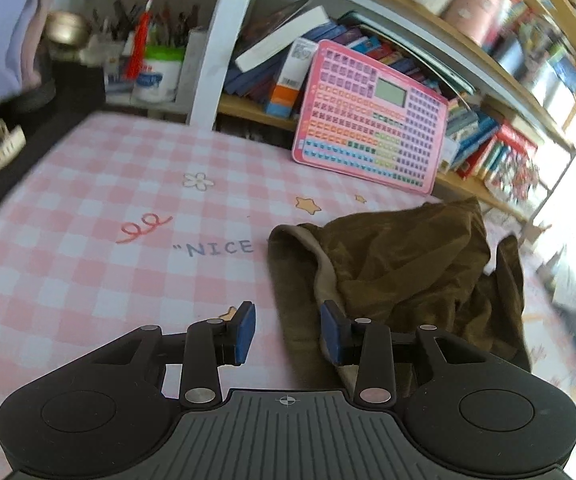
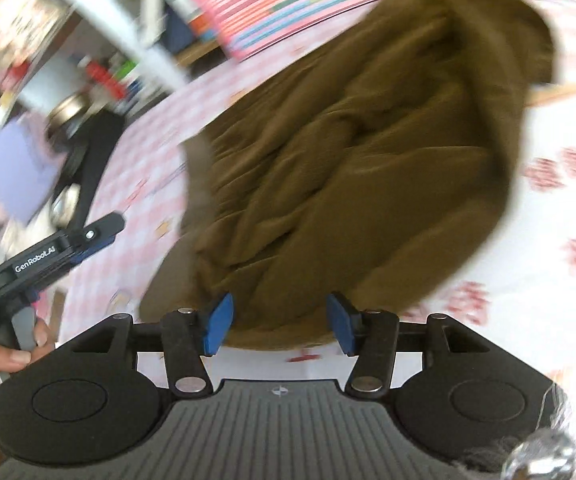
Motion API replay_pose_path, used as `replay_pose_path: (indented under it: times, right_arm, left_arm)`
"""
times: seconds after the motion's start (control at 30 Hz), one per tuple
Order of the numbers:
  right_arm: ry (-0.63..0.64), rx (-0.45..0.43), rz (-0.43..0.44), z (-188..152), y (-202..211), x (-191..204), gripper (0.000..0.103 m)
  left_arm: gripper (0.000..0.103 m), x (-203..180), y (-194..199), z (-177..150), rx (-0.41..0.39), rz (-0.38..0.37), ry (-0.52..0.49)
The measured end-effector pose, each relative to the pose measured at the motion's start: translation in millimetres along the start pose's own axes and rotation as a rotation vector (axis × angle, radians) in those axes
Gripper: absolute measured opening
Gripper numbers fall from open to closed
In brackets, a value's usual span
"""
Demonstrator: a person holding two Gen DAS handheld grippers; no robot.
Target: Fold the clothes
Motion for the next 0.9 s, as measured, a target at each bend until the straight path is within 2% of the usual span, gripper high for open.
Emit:
replay_pose_path:
  times: [0.17, 0.4, 0.47, 0.5, 0.6, 0.7, 0.73, 0.77, 0.83, 0.87, 0.9]
  right_arm:
    - [-0.054, -0.071, -0.093, -9.7, 21.8, -11.7, 0.05]
    - [-0.101, -0.103, -0.151, -20.5, 36.3, -20.3, 0.05]
    - [-0.119, -0.106, -0.156, -20.8, 36.4, -21.1, 0.05]
    - [-0.129, -0.108, -0.157, -21.1, 36.8, -22.6, 0.05]
    - [-0.144, -0.113, -0.16, -21.4, 37.8, -24.4, 0.05]
    - [-0.145, -0.113, -0.156, -22.1, 37.6, -24.6, 0.05]
    - [-0.15, -0.111, -0.152, -22.1, 36.7, -25.1, 0.05]
    - [-0.15, -0.108, -0.149, -22.2, 35.8, -25.2, 0.05]
    - [-0.146, -0.102, -0.143, -21.9, 34.0, -24.4, 0.05]
    - [-0.142, -0.099, -0.14, -21.7, 33.5, -23.1, 0.05]
    - [-0.136, -0.097, -0.136, -21.8, 33.0, -21.3, 0.05]
  left_arm:
    - [0.036, 5.2, -31.4, 11.3, -0.002, -0.085, 0.068]
    - [0.035, -7.9, -78.1, 19.8, 0.039, -0.104, 0.043]
    - [0.016, -10.5, -85.5, 20.2, 0.047, -0.116, 0.045]
    - [0.002, -11.0, -79.9, 20.7, 0.026, -0.133, 0.048]
    - [0.002, -9.1, -54.3, 25.6, -0.079, -0.19, 0.078]
    - [0.002, 12.8, -33.4, 33.9, -0.177, -0.143, 0.162]
    - [0.002, 20.2, -32.0, 35.5, -0.184, -0.117, 0.178]
    - [0.002, 26.8, -41.4, 34.3, -0.139, -0.087, 0.173]
    - [0.003, 36.2, -60.5, 28.9, -0.035, -0.1, 0.18]
    - [0.005, 39.4, -66.5, 26.0, -0.002, -0.112, 0.182]
    - [0.01, 40.2, -64.7, 22.6, -0.004, -0.13, 0.188]
Point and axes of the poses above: each gripper's, at about its wrist camera, not at the fingertips, and y roughly against the way its jaws point, x to its left, z to its top, the point moved 2 cm from there along -y, roughly the way its jaws point, and after that the axes turned 7 degrees about x, right-handed, at the moved point
